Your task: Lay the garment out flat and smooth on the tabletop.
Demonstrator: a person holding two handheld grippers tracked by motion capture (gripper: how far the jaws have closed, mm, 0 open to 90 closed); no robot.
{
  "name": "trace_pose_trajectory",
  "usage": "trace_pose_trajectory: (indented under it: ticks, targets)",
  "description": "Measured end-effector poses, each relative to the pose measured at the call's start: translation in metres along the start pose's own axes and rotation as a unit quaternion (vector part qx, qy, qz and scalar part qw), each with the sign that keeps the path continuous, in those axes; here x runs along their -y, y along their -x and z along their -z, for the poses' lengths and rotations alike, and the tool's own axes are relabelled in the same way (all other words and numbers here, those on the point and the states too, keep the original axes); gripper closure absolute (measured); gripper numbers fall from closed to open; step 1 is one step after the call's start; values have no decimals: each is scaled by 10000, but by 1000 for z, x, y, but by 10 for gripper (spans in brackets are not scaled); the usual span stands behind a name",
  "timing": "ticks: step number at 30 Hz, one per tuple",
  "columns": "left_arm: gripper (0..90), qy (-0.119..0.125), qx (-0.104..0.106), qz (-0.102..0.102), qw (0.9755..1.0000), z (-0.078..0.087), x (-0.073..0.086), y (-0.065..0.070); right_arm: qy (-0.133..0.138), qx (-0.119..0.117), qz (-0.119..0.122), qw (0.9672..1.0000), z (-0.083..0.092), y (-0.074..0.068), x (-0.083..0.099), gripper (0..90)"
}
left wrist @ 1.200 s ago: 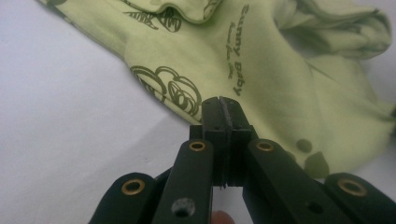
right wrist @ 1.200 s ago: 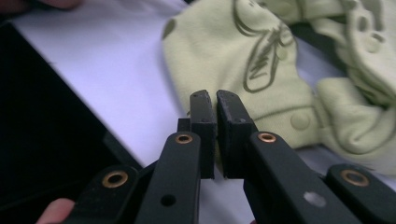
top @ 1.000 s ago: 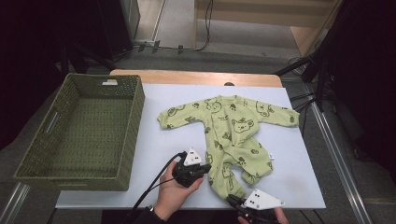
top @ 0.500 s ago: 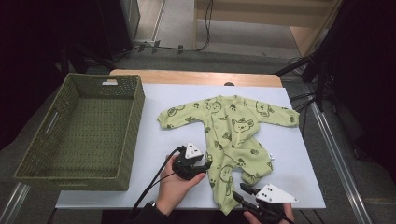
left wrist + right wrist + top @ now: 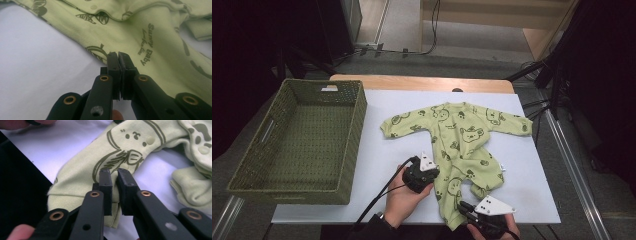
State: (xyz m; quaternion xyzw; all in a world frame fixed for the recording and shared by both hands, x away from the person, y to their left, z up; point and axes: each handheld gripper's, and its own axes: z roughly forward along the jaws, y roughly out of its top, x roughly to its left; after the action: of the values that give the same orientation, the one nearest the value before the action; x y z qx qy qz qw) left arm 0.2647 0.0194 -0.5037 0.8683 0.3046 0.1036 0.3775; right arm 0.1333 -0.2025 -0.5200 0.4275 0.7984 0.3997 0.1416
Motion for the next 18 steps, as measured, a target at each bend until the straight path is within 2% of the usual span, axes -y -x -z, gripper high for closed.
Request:
trace_pose_trajectory:
  ticks: [4, 7, 9, 12, 15, 16, 18]
  targets:
    - [881, 111, -60, 75, 9999, 12, -2, -7, 51, -82, -20, 10000, 7, -1, 2, 794]
    - [849, 114, 74, 215, 9997, 11, 2, -13, 258, -110, -21, 9996, 15, 1, 2, 724]
    - [719, 203, 117, 301, 9993, 11, 4, -13, 463, 17, -141, 9988, 24, 7, 1, 682]
    - [655, 352, 241, 289, 9987, 14, 7, -8, 683, 348, -396, 9963, 37, 25, 2, 653]
    - [727, 361, 479, 116, 9981, 15, 8, 2, 701, 619, -669, 9934, 42, 44, 6, 627]
    - [771, 354, 532, 93, 9979, 15, 8, 4, 680, 771, -807, 9914, 43, 51, 8, 608]
    - [834, 239, 689, 33, 9973, 11, 9, 9, 665, 940, -929, 9890, 44, 59, 11, 571]
